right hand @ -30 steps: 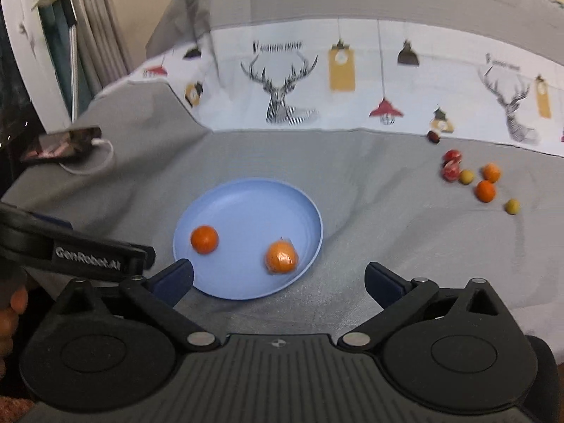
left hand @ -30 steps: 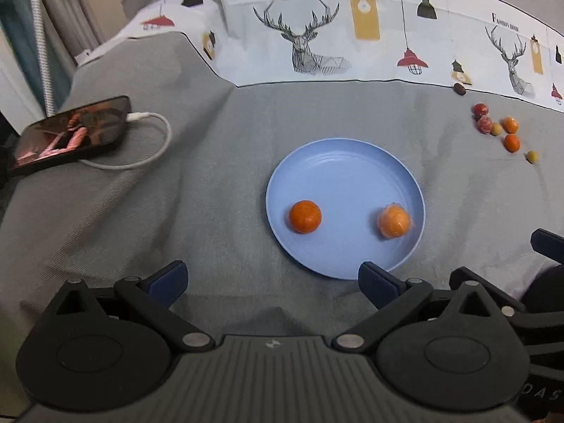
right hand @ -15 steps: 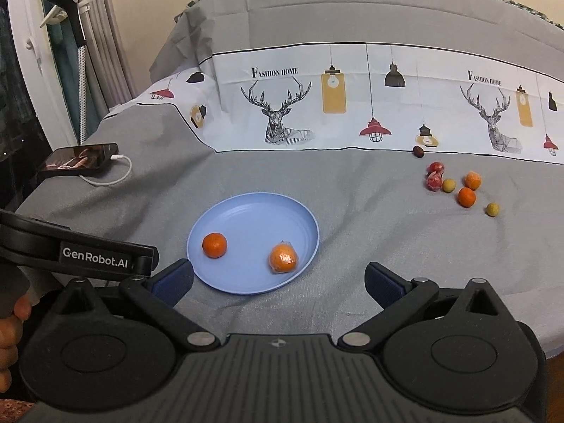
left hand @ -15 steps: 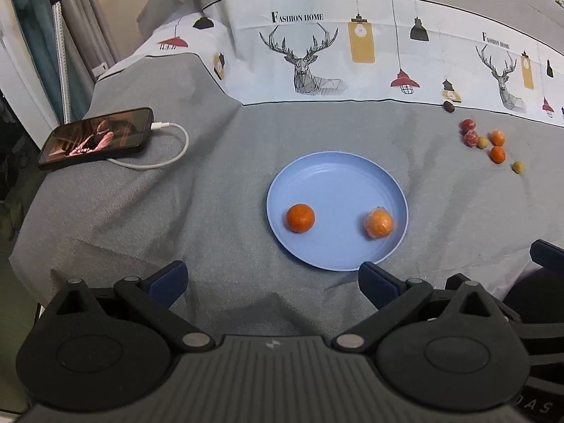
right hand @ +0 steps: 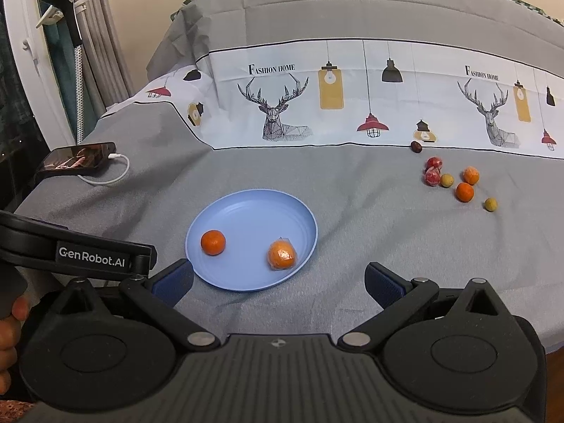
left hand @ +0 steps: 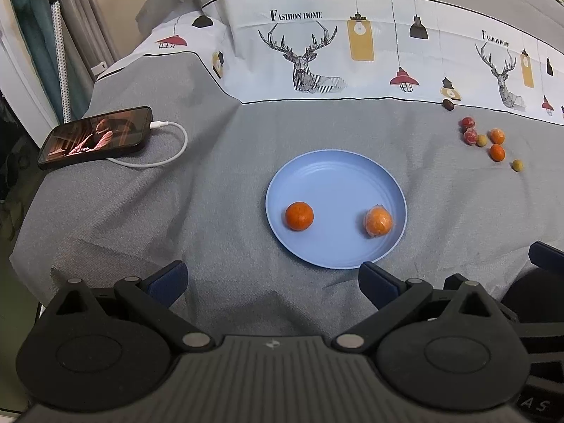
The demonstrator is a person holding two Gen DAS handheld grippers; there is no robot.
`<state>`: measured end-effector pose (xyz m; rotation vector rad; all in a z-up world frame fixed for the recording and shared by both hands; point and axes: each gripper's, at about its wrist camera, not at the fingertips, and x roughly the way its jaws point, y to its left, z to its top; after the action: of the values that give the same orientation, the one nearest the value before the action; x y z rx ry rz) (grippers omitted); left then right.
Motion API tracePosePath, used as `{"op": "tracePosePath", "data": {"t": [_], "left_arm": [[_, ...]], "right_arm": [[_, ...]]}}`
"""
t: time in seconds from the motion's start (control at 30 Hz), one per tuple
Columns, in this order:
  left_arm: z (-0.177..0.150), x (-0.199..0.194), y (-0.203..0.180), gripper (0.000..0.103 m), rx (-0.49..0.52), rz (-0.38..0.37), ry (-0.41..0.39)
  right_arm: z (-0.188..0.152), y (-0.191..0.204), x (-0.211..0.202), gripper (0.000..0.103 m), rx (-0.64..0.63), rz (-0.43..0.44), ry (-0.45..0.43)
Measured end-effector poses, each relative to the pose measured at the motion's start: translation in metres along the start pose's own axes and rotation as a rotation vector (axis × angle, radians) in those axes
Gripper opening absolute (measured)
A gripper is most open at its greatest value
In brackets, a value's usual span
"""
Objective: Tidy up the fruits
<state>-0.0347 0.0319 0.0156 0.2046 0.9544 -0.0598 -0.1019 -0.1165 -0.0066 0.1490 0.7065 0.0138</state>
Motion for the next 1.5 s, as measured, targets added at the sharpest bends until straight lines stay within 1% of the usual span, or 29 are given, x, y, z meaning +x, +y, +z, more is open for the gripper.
{"op": "tracePosePath", "data": {"t": [0.17, 0.33, 0.43, 0.53, 0.63, 0.77, 0.93, 1.27, 1.4, 1.5], "left_arm": [[0.001, 0.002, 0.000, 0.103, 0.005, -0.003, 0.000], [0.003, 0.007, -0.002, 0.103, -0.004, -0.019, 0.028], [0.003, 0.006, -0.005, 0.103, 0.001, -0.018, 0.025], [0.003, 0.005, -0.006, 0.103, 0.003, -0.022, 0.025], [0.004, 0.006, -0.003, 0.103, -0.019, -0.042, 0.049], [0.004, 0.005, -0.005, 0.103, -0.014, -0.032, 0.047], [0.005, 0.008, -0.006, 0.103, -0.016, -0.048, 0.063], [0.019, 0.012, -0.022, 0.103, 0.007, -0.063, 0.056], [0.027, 0.018, -0.034, 0.103, 0.004, -0.098, 0.076], [0.036, 0.021, -0.049, 0.103, 0.029, -0.112, 0.061]], "right_arm": [[0.000, 0.000, 0.003, 0.102, 0.004, -0.005, 0.011], [0.002, -0.001, 0.004, 0.102, -0.009, -0.023, 0.015], [0.002, -0.005, 0.004, 0.102, -0.005, -0.037, 0.019], [0.001, -0.012, 0.005, 0.102, 0.007, -0.059, 0.035], [0.000, -0.019, 0.006, 0.102, 0.030, -0.079, 0.046], [0.000, -0.027, 0.007, 0.102, 0.063, -0.104, 0.050], [0.001, -0.035, 0.008, 0.102, 0.075, -0.131, 0.046], [0.000, -0.070, 0.014, 0.102, 0.139, -0.206, 0.051], [-0.001, -0.091, 0.014, 0.102, 0.183, -0.253, 0.045], [0.000, -0.111, 0.010, 0.102, 0.215, -0.293, 0.027]]}}
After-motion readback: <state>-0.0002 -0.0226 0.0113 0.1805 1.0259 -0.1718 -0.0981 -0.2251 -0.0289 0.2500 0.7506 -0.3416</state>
